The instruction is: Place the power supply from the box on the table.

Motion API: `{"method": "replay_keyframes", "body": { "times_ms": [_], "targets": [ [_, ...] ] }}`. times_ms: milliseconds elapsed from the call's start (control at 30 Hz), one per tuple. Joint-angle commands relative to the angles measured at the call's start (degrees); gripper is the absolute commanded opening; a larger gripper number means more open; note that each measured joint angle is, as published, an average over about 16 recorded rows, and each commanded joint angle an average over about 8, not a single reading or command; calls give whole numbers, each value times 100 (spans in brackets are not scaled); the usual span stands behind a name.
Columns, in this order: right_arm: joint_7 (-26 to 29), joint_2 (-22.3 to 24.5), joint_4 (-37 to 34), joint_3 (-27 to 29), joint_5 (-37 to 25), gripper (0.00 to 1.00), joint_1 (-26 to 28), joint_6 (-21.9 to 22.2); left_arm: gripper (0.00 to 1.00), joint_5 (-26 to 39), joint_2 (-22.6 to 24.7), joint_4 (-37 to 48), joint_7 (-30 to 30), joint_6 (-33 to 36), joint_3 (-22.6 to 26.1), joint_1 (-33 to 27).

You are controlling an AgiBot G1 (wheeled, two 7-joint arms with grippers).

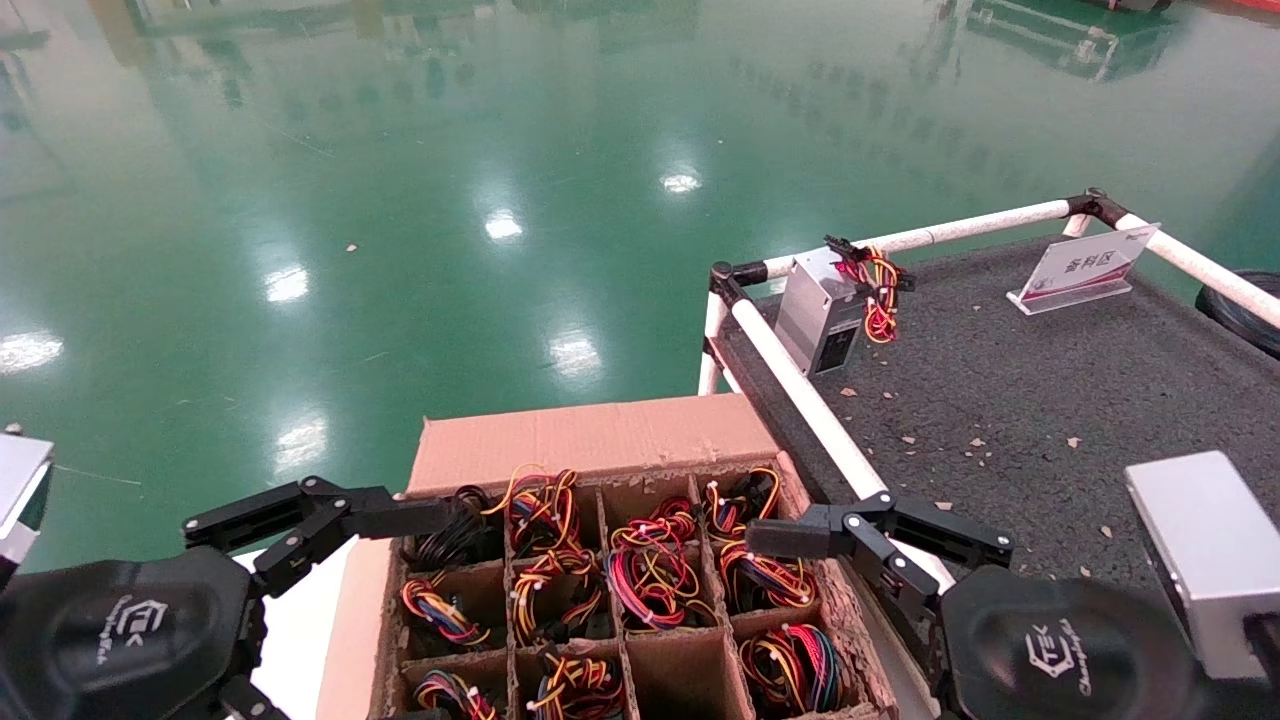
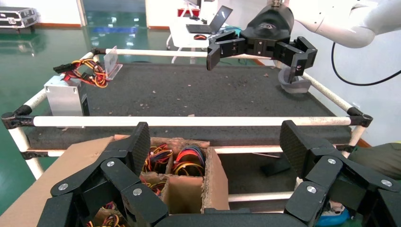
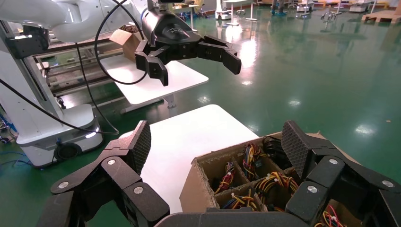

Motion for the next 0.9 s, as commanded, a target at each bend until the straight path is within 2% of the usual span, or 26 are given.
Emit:
{"method": "replay_keyframes", "body": {
  "times_ms": [33,900],
  "targets": [
    [1,-3,-5,-1,-3,100,4,4,100,0,0,0,0,0,0,0],
    [5,-13,-26,-8,-16,100,17,21,100,0,0,0,0,0,0,0]
  ]
}}
